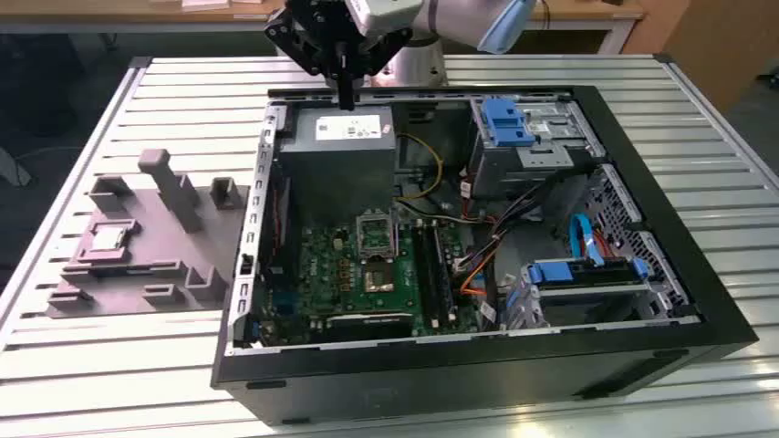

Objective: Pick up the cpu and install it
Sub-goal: 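Reach for the cpu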

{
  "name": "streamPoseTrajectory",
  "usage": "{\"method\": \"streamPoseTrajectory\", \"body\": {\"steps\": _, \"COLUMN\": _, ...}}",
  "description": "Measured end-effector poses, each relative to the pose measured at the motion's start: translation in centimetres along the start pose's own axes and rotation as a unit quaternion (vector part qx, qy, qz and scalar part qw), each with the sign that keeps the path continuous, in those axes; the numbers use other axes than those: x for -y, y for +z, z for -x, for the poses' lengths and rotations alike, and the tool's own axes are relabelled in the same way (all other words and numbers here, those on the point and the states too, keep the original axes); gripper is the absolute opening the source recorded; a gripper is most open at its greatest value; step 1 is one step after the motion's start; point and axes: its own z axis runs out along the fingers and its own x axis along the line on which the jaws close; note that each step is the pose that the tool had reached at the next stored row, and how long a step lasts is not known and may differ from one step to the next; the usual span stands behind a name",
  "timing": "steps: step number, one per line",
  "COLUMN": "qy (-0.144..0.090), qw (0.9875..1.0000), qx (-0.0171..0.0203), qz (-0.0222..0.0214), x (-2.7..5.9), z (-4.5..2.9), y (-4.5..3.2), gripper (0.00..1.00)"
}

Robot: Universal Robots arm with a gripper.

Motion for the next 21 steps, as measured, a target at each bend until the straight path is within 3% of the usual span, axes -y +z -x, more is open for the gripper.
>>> {"method": "streamPoseTrajectory", "body": {"steps": 21, "qy": 0.0, "qw": 1.0, "qx": -0.0001, "qz": 0.0, "x": 0.04, "z": -0.54, "y": 0.02, "gripper": 0.11}}
